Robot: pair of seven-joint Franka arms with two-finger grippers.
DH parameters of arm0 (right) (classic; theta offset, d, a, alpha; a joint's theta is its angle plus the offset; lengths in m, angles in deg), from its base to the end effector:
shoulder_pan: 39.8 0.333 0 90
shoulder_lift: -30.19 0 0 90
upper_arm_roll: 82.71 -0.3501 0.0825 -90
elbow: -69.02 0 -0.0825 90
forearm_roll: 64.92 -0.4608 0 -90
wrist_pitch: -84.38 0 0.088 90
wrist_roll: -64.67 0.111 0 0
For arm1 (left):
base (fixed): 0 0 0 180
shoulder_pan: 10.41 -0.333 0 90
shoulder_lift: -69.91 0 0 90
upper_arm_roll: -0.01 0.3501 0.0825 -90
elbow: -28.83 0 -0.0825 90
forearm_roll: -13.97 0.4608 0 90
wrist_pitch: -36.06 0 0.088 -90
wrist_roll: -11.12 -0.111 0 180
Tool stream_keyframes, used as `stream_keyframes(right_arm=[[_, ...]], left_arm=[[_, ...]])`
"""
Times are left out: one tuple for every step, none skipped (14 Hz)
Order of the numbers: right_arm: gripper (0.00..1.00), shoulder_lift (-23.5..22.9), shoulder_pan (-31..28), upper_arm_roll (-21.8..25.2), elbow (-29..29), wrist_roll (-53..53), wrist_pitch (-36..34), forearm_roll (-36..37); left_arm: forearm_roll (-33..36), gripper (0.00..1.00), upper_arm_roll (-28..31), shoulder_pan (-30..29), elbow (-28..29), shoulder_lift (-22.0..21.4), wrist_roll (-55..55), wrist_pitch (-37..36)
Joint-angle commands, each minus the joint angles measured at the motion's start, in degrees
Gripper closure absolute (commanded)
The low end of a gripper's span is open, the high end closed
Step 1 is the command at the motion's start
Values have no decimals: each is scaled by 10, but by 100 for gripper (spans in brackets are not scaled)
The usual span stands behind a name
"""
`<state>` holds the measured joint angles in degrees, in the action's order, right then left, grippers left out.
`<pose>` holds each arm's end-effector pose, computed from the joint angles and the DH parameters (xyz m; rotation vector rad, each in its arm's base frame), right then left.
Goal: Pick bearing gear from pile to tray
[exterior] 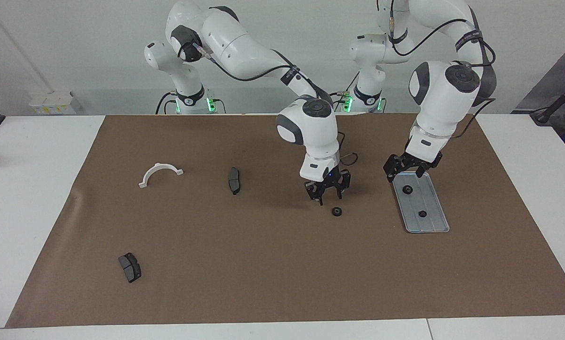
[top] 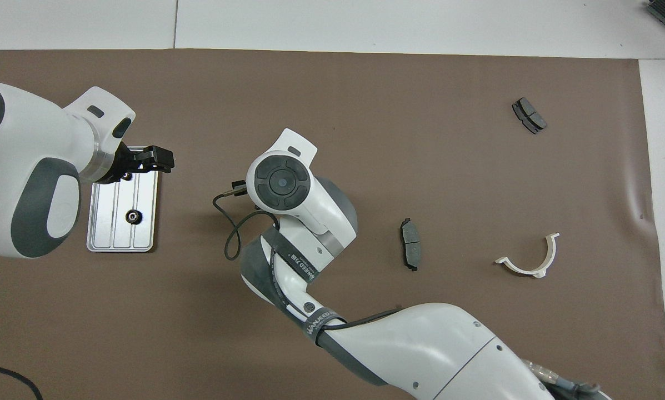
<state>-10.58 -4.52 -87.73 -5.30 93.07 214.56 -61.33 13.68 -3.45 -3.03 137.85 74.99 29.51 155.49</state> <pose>0.6668 0.5388 0.3409 -2.9561 -0.3159 -0.3275 0.6536 -0.1246 0.4593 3.0985 0.2088 0.1362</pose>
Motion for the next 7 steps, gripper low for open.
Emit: stream_keyframes(right_arm=[[34, 40, -63, -10, 6, -63, -77, -7], [34, 62, -90, -11, 5, -89, -110, -10], [34, 86, -114, -11, 5, -112, -150, -10], [34, 104, -133, -11, 5, -127, -186, -10], [34, 120, -154, -11, 5, -143, -213, -11], [33, 136, -172, -10, 5, -155, -242, -11], [30, 150, -194, -10, 3, -166, -270, -10]], left_arm=[[-7, 0, 6, 23, 21, 13, 50, 45], [-7, 0, 6, 31, 15, 29, 85, 53], [-6, 0, 6, 53, 7, 54, 135, 71], [-1, 0, 6, 79, -6, 78, 186, 81], [1, 0, 7, 94, -20, 98, 227, 83], [4, 0, 7, 112, -22, 112, 258, 88], [16, 0, 7, 135, -22, 134, 290, 108]])
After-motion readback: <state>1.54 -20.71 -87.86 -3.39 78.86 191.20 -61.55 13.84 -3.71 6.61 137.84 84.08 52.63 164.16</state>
